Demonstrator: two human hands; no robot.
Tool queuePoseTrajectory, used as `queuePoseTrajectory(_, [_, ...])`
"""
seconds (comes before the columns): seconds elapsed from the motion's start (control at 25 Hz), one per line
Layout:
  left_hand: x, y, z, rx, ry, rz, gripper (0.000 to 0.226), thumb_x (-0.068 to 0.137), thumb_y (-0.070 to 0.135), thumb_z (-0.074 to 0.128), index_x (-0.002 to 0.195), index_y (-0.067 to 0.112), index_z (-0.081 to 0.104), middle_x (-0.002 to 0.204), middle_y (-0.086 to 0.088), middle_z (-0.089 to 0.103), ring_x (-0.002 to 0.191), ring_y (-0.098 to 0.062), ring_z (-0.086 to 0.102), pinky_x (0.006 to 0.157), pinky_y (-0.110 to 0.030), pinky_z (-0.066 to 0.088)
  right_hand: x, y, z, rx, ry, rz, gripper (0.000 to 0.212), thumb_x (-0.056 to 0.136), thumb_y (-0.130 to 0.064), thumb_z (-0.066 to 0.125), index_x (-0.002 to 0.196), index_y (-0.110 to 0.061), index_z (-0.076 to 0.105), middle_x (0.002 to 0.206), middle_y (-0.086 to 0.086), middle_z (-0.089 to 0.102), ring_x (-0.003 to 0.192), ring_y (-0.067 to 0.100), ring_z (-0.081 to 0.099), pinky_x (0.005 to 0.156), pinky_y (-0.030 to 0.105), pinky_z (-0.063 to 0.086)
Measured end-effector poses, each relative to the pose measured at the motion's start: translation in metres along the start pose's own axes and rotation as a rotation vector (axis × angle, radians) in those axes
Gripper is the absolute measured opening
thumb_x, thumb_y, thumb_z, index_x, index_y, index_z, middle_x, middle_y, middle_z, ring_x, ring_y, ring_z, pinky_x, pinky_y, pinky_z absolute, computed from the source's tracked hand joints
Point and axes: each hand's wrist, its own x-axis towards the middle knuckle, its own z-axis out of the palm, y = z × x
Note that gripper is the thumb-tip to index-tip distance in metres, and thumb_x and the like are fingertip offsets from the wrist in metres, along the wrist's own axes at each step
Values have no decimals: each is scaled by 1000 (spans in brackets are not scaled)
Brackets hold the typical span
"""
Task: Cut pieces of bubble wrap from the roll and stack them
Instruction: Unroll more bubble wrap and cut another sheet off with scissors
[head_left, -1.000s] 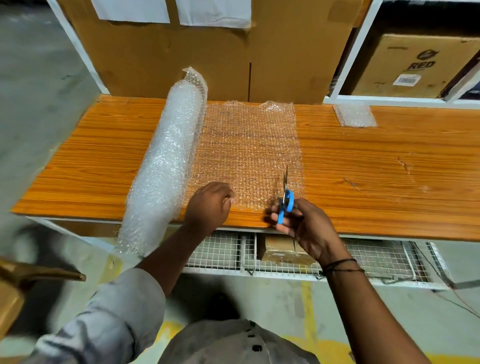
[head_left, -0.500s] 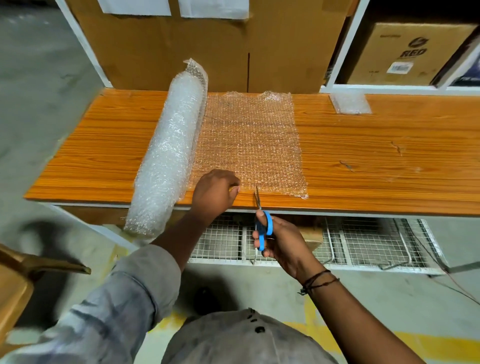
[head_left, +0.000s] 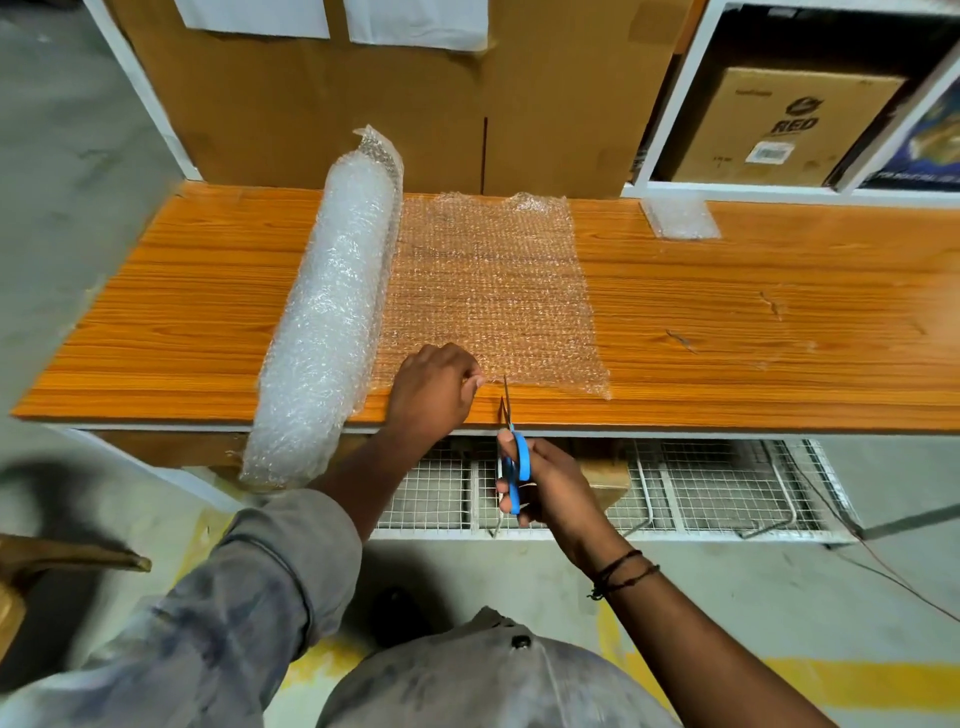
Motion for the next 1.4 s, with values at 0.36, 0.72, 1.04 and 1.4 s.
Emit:
queuePoseTrajectory(0.36, [13,8,13,-35,-49,107,33,92,55,64,115,32,72,118,13,66,113,-17,55,90,-36,40,15,-9,-8,-28,148,-60,35,93,-50,72,92,-16,64,69,9,66,56,23,59,46,26,37])
queuePoseTrajectory(0.72, [7,11,30,-96,95,188,17,95,39,67,107,29,76,106,11,71,101,-19,60,82,-39,45,27,-15,-11,-58,198,-25,47,90,-52,75,95,-5,67,68,13,67,47,20,56,41,20,33])
queuePoseTrajectory(1.04, [6,11,29,-138,189,230,17,97,37,67,107,27,78,105,12,71,97,-17,61,80,-37,44,35,-22,-12,-74,213,-8,38,90,-47,77,85,-10,67,65,14,65,41,17,51,37,16,33])
queuePoseTrajectory(1.4, [6,12,28,-200,115,183,17,97,37,68,109,30,77,108,14,71,101,-16,60,83,-38,45,44,-28,-14,-77,245,16,45,89,-44,78,88,0,70,61,12,63,37,16,47,37,17,30])
